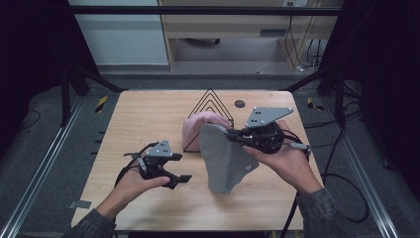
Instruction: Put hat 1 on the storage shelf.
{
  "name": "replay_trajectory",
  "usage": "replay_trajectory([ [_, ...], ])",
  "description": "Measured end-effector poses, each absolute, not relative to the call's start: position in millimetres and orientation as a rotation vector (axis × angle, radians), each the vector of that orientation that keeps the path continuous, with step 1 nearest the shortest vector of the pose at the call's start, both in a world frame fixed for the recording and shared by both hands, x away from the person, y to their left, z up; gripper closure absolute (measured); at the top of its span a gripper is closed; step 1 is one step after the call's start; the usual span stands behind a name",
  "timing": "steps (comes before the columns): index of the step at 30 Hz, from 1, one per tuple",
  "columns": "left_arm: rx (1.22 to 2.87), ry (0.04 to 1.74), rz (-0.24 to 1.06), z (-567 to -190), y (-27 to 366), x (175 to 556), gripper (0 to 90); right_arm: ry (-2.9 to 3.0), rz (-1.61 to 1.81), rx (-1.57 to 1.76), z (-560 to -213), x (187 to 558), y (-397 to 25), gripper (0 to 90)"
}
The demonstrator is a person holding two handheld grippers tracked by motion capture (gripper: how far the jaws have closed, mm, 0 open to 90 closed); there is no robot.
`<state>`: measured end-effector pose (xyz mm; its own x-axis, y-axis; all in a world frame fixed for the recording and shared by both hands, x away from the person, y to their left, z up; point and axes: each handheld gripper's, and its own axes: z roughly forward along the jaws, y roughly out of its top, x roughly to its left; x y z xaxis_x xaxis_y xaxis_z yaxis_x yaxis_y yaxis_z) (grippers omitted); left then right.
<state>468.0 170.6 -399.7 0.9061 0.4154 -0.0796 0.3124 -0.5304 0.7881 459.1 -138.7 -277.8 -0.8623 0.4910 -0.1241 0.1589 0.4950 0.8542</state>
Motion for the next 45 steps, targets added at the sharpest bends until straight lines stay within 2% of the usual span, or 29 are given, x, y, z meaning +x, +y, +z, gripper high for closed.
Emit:
replay_trajectory([
  [18,2.109,0.544,0.199,-388,174,474,19.0,2.373,1.373,0.469,-243,458,-120,85.8],
  [45,2.077,0.556,0.221,-387,174,483,21.4,2.362,1.390,0.427,-226,458,-98,85.8],
])
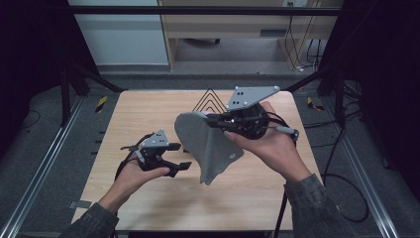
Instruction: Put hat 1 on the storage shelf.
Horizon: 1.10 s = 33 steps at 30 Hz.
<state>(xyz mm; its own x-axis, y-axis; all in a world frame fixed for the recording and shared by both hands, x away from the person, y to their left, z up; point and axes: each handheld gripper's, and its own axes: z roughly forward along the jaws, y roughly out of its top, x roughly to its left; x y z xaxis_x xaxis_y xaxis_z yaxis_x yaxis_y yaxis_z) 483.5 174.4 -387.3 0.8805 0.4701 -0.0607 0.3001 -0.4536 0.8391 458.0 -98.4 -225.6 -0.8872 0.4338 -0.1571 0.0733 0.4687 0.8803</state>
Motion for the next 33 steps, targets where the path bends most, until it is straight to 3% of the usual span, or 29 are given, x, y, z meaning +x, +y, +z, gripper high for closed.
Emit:
replay_trajectory([
  [9,2.040,0.576,0.233,-391,171,495,26.5,2.361,1.395,0.423,-226,458,-94,85.7],
  [16,1.970,0.601,0.196,-394,165,512,54.1,2.361,1.389,0.467,-234,462,-99,85.7],
  [23,2.005,0.588,0.162,-394,152,515,82.3,2.359,1.366,0.562,-245,466,-117,85.7],
  [33,2.090,0.537,0.234,-345,158,498,86.9,2.281,1.368,0.714,-254,481,-153,85.7],
])
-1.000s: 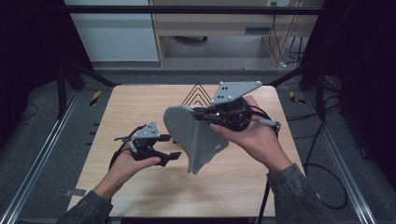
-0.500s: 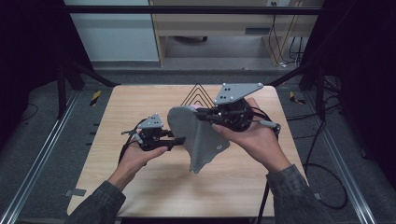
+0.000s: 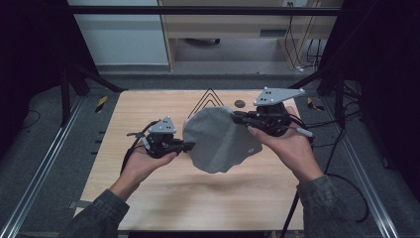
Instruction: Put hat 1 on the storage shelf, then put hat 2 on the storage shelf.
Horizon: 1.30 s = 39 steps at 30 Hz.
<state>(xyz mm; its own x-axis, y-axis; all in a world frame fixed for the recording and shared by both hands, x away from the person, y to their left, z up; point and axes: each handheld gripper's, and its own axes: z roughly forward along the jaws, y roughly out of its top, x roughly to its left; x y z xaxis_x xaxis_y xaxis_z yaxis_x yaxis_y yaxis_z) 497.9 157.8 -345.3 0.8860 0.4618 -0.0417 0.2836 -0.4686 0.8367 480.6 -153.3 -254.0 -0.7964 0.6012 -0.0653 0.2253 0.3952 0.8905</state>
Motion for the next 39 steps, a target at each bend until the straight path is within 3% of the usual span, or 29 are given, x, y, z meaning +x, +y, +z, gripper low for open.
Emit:
replay_trajectory([
  [11,2.074,0.550,0.303,-297,163,505,87.1,2.177,1.438,0.766,-239,490,-163,85.7],
  [39,2.060,0.524,0.352,-259,151,513,87.4,2.075,1.505,0.847,-227,505,-184,85.7],
])
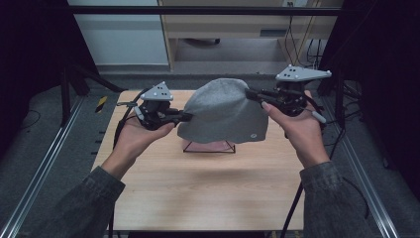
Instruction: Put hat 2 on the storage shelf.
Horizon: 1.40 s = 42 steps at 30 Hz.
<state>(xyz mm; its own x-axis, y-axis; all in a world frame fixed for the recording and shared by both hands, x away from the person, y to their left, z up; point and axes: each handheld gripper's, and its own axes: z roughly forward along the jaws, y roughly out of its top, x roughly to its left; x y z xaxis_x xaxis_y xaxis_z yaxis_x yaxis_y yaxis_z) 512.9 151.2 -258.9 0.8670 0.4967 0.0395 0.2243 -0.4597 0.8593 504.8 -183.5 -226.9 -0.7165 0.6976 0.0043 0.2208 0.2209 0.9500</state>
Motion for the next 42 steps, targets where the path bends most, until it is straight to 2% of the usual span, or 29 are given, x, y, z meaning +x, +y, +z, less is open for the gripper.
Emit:
replay_trajectory([
  [7,2.049,0.531,0.387,-239,147,524,87.4,2.019,1.534,0.861,-214,518,-186,85.7],
  [20,1.986,0.570,0.508,-209,138,573,87.5,1.882,1.597,0.938,-205,570,-193,85.7],
  [42,1.975,0.701,0.516,-253,149,623,87.5,1.943,1.530,1.016,-240,624,-170,85.5],
])
